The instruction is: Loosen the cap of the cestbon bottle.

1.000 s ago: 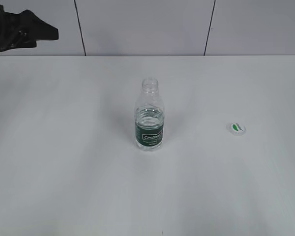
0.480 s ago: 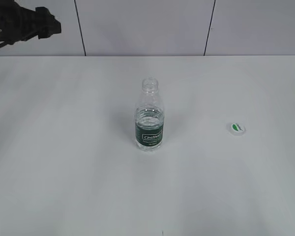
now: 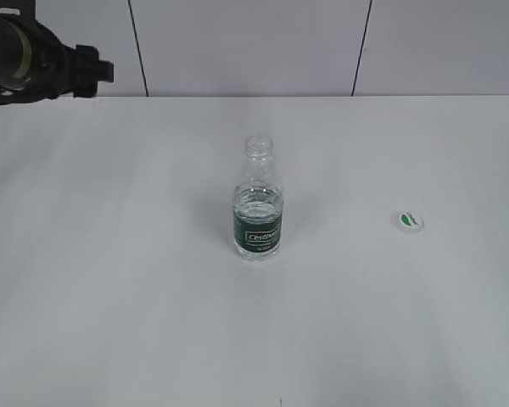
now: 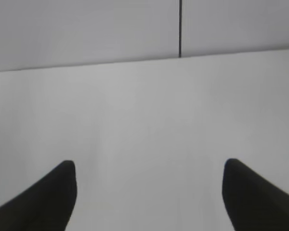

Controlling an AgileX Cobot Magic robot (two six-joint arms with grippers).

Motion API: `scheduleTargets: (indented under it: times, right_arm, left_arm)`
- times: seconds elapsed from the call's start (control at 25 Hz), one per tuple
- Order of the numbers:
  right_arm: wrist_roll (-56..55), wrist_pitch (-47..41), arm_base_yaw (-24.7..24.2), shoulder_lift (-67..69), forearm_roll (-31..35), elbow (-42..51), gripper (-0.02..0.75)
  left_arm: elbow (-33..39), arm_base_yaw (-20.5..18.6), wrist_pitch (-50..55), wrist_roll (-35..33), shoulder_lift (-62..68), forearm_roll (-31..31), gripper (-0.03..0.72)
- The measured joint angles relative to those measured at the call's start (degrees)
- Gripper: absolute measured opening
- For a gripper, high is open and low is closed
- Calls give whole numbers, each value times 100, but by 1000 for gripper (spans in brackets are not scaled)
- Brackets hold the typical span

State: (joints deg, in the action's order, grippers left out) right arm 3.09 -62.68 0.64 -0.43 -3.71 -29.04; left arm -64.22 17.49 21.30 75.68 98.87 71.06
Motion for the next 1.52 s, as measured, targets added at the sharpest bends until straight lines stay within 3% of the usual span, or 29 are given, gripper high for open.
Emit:
scheduleTargets:
  times: [0.2, 0.44, 0.64, 0.88, 0.96, 1.12, 1.52]
  right_arm:
    - [0, 4, 0, 0, 0, 0, 373]
    - [0, 4, 0, 0, 0, 0, 373]
    - [0, 4, 0, 0, 0, 0, 373]
    - [0, 4, -7, 0, 0, 0, 373]
    - [0, 4, -7, 0, 0, 0, 373]
    - [0, 4, -7, 0, 0, 0, 373]
    - [0, 4, -7, 0, 0, 0, 373]
  left_arm:
    - [0, 279, 689, -2300, -213, -2149, 564]
    - [0, 180, 1564, -2961, -772, -3053, 547]
    - [0, 152, 2005, -3920, -1354, -3963, 511]
    - [0, -310, 2604, -6335, -1898, -6418, 500]
    - [0, -473, 2785, -7072, -2059, -6988, 498]
    - [312, -690, 2649, -7487, -2594, -7326, 498]
    - [1998, -848, 2493, -7568, -4670, -7207, 498]
